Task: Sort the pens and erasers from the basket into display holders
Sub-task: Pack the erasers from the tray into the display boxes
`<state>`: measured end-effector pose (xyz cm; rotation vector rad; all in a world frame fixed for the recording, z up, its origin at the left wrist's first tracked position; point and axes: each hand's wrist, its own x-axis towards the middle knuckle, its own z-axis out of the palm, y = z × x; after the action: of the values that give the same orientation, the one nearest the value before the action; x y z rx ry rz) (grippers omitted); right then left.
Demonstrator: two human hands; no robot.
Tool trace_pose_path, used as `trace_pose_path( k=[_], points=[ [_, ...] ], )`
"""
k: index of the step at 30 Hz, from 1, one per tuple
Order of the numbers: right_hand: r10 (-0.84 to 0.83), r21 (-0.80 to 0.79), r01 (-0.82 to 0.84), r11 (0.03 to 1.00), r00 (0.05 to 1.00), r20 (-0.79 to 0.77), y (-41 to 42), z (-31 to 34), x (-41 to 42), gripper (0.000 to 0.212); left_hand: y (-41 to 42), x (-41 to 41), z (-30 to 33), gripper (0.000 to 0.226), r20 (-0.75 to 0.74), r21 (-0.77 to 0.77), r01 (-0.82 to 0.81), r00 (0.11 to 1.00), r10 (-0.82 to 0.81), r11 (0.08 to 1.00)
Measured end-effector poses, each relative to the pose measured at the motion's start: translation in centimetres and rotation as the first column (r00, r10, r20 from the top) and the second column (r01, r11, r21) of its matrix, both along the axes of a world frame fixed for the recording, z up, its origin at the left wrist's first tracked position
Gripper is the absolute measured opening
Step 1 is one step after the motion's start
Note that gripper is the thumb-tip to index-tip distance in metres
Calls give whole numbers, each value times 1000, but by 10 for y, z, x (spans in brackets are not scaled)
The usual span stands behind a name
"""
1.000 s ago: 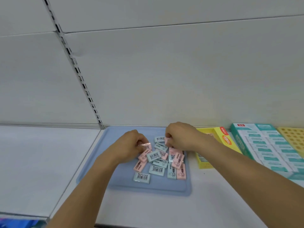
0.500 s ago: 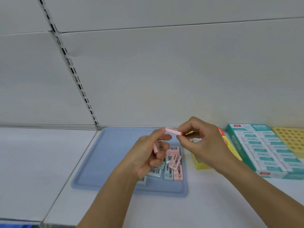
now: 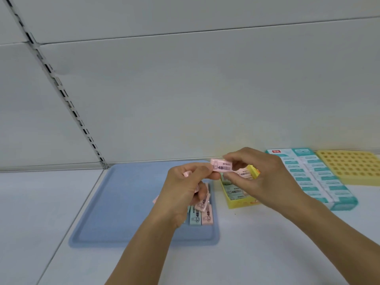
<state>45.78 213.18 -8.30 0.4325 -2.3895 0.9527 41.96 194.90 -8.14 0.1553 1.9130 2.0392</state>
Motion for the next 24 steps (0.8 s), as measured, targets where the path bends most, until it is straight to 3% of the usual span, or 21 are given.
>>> trace_pose_path(
  k=[6, 9, 12, 17, 24],
  points=[
    [-81, 304, 57, 951, 994, 68, 20, 16, -6, 17, 9, 7, -3, 14, -46, -121, -44, 998, 39, 992],
    [-176, 560, -37, 828, 930, 323, 48, 26, -6, 20, 9, 8, -7, 16, -10, -152, -63, 998, 62, 986],
    [-267, 730, -108, 675, 886, 379, 55, 21, -6, 26, 13, 12, -14, 11, -85, -322, -36, 996, 9, 946],
    [-294, 732, -175, 658, 835, 464, 48, 23, -16, 24, 25, 13, -24, 19, -260, -634, -31, 949, -176, 772],
    [-284, 594, -274, 757, 681, 675, 46, 29, -31, 17, 26, 17, -23, 43, -303, -788, -21, 883, -358, 616]
  ],
)
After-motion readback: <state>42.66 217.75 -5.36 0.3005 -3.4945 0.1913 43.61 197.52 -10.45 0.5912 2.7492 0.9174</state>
